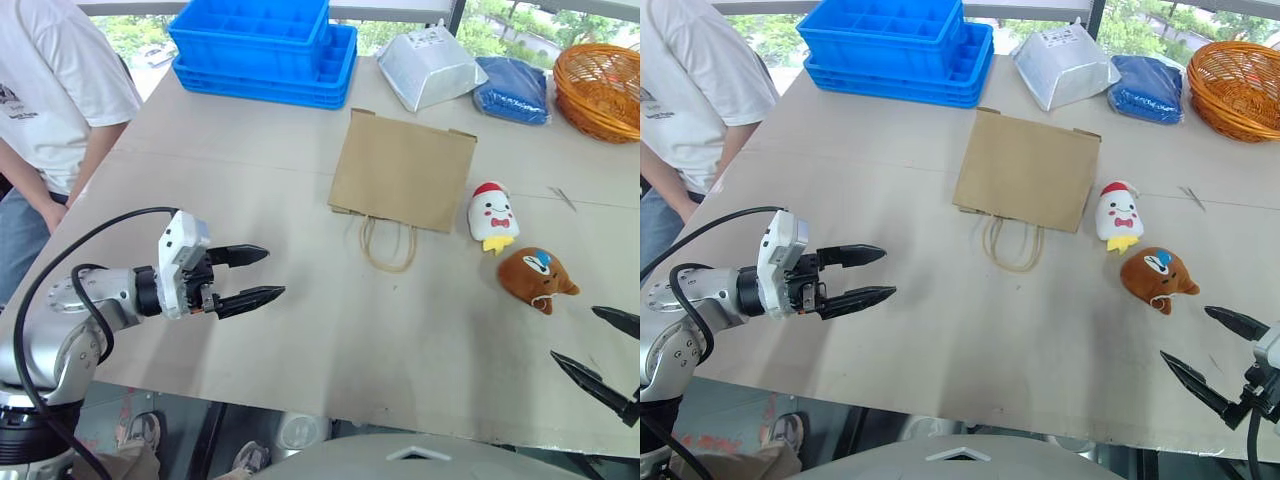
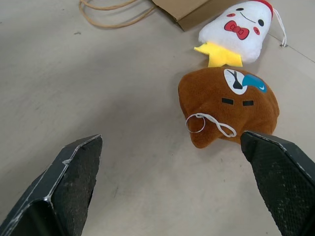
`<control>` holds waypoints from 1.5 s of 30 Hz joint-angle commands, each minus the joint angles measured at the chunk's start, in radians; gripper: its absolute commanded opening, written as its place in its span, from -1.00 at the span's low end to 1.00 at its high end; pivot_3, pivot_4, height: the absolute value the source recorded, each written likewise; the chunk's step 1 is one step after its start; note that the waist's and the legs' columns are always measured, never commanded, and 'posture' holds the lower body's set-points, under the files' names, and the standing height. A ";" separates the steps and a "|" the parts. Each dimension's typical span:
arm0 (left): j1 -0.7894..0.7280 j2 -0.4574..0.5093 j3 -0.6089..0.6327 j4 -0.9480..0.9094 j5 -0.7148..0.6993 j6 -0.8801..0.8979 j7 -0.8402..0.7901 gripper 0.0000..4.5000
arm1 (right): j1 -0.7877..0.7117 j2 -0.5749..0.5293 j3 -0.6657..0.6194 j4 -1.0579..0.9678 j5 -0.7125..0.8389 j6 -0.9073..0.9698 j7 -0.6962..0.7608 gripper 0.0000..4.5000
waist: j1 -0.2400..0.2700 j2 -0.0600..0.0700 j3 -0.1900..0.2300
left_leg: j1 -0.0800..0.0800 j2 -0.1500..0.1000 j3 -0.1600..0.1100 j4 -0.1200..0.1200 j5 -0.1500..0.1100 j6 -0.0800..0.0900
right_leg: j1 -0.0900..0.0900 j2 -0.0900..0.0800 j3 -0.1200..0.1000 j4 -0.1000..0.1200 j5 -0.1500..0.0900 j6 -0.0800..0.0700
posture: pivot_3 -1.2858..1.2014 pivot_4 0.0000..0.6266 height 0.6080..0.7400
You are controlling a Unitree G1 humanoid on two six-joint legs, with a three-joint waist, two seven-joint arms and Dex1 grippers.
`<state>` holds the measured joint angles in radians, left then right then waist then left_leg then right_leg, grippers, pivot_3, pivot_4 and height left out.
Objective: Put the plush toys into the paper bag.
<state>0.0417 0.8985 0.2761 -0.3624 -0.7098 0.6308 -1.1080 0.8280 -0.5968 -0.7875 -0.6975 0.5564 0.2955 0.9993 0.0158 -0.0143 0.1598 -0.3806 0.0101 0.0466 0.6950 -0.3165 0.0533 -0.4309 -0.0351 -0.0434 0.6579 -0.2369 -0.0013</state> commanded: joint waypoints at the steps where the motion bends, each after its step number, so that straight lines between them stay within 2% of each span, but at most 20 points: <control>1: -0.049 -0.005 -0.010 -0.013 0.021 -0.034 0.015 1.00 | -0.018 0.041 0.035 -0.003 -0.003 -0.099 0.020 0.98 | 0.000 0.000 0.000 | 0.000 0.000 0.000 0.000 0.000 0.000 | 0.000 0.000 0.000 0.000 0.000 0.000 | 0.03 -0.52 1.00; 3: -0.135 -0.036 -0.077 0.009 0.118 -0.118 0.065 1.00 | -0.055 0.079 0.086 -0.031 -0.004 -0.171 0.020 0.98 | 0.007 -0.001 0.000 | 0.000 0.000 -0.001 0.000 0.000 0.000 | 0.000 0.000 -0.001 0.000 0.000 0.000 | 0.03 -0.52 1.00; 6: -0.226 -0.041 -0.149 0.016 0.156 -0.091 0.085 1.00 | -0.071 0.091 0.129 -0.060 0.003 -0.205 0.027 0.98 | 0.010 0.001 0.000 | 0.000 0.000 0.001 0.000 0.000 0.000 | 0.000 0.000 0.000 0.000 0.001 0.001 | 0.03 -0.52 1.00; 9: -0.325 -0.004 -0.266 0.029 0.238 -0.134 0.013 1.00 | -0.053 0.100 0.162 -0.087 -0.013 -0.250 0.033 0.98 | 0.010 0.000 0.000 | 0.000 0.000 0.001 0.000 0.001 -0.001 | 0.000 0.001 0.000 0.000 0.002 0.003 | 0.03 -0.52 1.00; 11: -0.417 -0.011 -0.370 0.088 0.329 -0.203 -0.030 1.00 | -0.026 0.108 0.174 -0.101 -0.014 -0.263 0.031 0.98 | 0.010 0.000 0.000 | 0.000 0.000 0.001 0.000 0.001 -0.001 | 0.000 0.002 0.000 0.001 0.002 0.003 | 0.03 -0.52 1.00; 14: -0.555 -0.082 -0.512 0.212 0.474 -0.364 -0.066 1.00 | 0.002 0.126 0.197 -0.110 -0.032 -0.285 0.012 0.98 | 0.023 0.001 -0.001 | 0.000 -0.001 0.002 0.000 0.001 -0.001 | 0.000 0.003 0.000 0.001 0.002 0.003 | 0.03 -0.52 1.00; 22: -0.762 -0.268 -0.727 0.596 0.748 -0.821 -0.097 1.00 | 0.056 0.175 0.246 -0.159 -0.078 -0.322 -0.054 0.98 | 0.021 0.000 -0.001 | 0.000 -0.001 0.002 0.004 0.000 0.000 | 0.001 0.007 0.003 0.002 0.002 0.004 | 0.03 -0.52 1.00; 23: -0.784 -0.298 -0.741 0.647 0.776 -0.872 -0.078 0.76 | 0.063 0.182 0.254 -0.169 -0.084 -0.323 -0.065 1.00 | 0.022 0.000 -0.001 | 0.000 -0.001 0.002 0.005 0.000 0.000 | 0.001 0.007 0.003 0.002 0.002 0.004 | 0.03 -0.52 1.00; 24: -0.801 -0.323 -0.748 0.689 0.791 -0.909 -0.071 0.65 | 0.070 0.189 0.263 -0.178 -0.092 -0.327 -0.075 1.00 | 0.023 0.000 -0.001 | 0.000 -0.001 0.002 0.005 0.000 0.001 | 0.001 0.007 0.003 0.002 0.002 0.004 | 0.03 -0.52 1.00; 27: -0.850 -0.386 -0.753 0.793 0.813 -1.020 -0.061 0.00 | 0.098 0.211 0.289 -0.205 -0.115 -0.338 -0.105 1.00 | 0.023 0.000 -0.001 | -0.001 -0.001 0.002 0.006 -0.001 0.002 | 0.001 0.007 0.003 0.002 0.002 0.005 | 0.03 -0.52 1.00; 31: -0.895 -0.429 -0.740 0.891 0.813 -1.082 -0.070 -0.83 | 0.125 0.239 0.325 -0.229 -0.157 -0.357 -0.144 1.00 | 0.020 0.000 -0.001 | -0.002 -0.001 0.002 0.006 -0.001 0.003 | 0.001 0.007 0.003 0.002 0.001 0.005 | 0.03 -0.52 1.00; 32: -0.901 -0.439 -0.731 0.898 0.798 -1.076 -0.080 -0.96 | 0.128 0.246 0.337 -0.235 -0.162 -0.352 -0.157 1.00 | 0.021 0.000 -0.001 | -0.001 -0.001 0.002 0.006 -0.001 0.003 | 0.001 0.007 0.003 0.002 0.001 0.005 | 0.03 -0.52 1.00; 37: -0.886 -0.449 -0.690 0.862 0.718 -1.016 -0.143 -0.96 | 0.114 0.247 0.381 -0.238 -0.196 -0.342 -0.207 1.00 | 0.019 0.000 -0.001 | -0.002 -0.001 0.002 0.007 -0.001 0.002 | 0.000 0.007 0.003 0.003 0.001 0.005 | 0.03 -0.52 1.00; 40: -0.864 -0.447 -0.659 0.802 0.637 -0.899 -0.208 -0.96 | 0.104 0.238 0.390 -0.234 -0.196 -0.343 -0.221 1.00 | 0.019 0.000 -0.001 | -0.001 -0.001 0.002 0.007 0.000 0.002 | 0.001 0.007 0.003 0.003 0.001 0.005 | 0.03 -0.52 1.00; 43: -0.867 -0.448 -0.643 0.786 0.619 -0.842 -0.232 -0.96 | 0.088 0.227 0.395 -0.227 -0.198 -0.341 -0.231 1.00 | 0.020 0.000 -0.001 | -0.001 -0.001 0.001 0.007 0.000 0.001 | 0.001 0.007 0.003 0.004 0.001 0.005 | 0.03 -0.52 1.00; 45: -0.859 -0.437 -0.641 0.765 0.568 -0.795 -0.318 -0.96 | 0.081 0.219 0.398 -0.224 -0.196 -0.338 -0.236 1.00 | 0.020 0.000 -0.001 | -0.002 -0.001 0.002 0.008 0.000 0.001 | 0.001 0.007 0.003 0.004 0.001 0.005 | 0.03 -0.52 1.00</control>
<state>-0.8179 0.4537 -0.3900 0.4453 -0.0945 -0.1933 -1.3800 0.9102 -0.3734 -0.3889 -0.9045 0.3543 -0.0347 0.7735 0.0359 -0.0147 0.1592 -0.3822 0.0093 0.0482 0.7029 -0.3168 0.0548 -0.4302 -0.0276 -0.0403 0.6615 -0.2358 0.0040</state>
